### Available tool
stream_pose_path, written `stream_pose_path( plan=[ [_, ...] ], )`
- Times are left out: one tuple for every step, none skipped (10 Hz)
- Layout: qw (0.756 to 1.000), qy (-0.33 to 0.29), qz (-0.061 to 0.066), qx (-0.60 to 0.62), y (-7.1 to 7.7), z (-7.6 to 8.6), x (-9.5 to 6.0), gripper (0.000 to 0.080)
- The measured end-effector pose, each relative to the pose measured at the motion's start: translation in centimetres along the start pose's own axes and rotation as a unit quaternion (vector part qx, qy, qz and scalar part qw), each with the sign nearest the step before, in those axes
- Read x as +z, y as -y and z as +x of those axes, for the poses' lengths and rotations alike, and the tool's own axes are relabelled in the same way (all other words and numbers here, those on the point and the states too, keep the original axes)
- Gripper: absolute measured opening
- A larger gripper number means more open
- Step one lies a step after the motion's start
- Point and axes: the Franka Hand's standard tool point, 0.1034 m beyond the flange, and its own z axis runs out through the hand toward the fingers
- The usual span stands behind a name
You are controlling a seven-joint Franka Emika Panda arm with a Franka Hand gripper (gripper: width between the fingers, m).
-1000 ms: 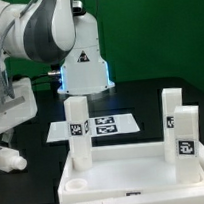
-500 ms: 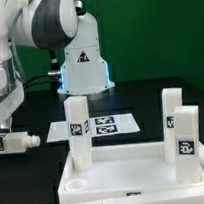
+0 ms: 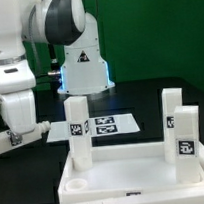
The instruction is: Assemble desk
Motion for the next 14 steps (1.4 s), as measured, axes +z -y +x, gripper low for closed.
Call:
stream_pose_path(
  plan=[
    [1.0, 0.002, 0.004, -0.009, 0.5, -0.4, 0.2, 0.0282],
    [0.999, 0.007, 0.011, -0.049, 0.8, -0.6, 0.2, 0.0282],
    [0.997, 0.011, 0.017, -0.081, 1.0, -0.8, 0.2, 0.0282],
    [0.992, 0.001, 0.033, -0.124, 1.3, -0.2, 0.4, 0.0282],
    [0.982, -0.027, 0.053, -0.179, 1.2, 1.3, 0.6, 0.0282],
    [0.971, -0.044, 0.057, -0.227, 0.8, 2.0, 0.5, 0.0282],
    [0.962, -0.053, 0.058, -0.262, 0.9, 2.3, 0.7, 0.0282],
    [0.953, -0.059, 0.057, -0.292, 1.3, 2.3, 1.0, 0.0282],
    [0.944, -0.057, 0.062, -0.319, 1.7, 2.0, 1.1, 0.0282],
    [0.937, -0.055, 0.066, -0.34, 1.9, 1.7, 1.1, 0.0282],
    [0.942, -0.054, 0.067, -0.324, 1.9, 1.7, 1.1, 0.0282],
    [0.942, -0.054, 0.068, -0.323, 2.0, 1.6, 1.1, 0.0359],
    [0.943, -0.053, 0.069, -0.322, 2.1, 1.6, 1.1, 0.0493],
    [0.945, -0.052, 0.069, -0.314, 2.0, 1.5, 1.1, 0.0613]
  ],
)
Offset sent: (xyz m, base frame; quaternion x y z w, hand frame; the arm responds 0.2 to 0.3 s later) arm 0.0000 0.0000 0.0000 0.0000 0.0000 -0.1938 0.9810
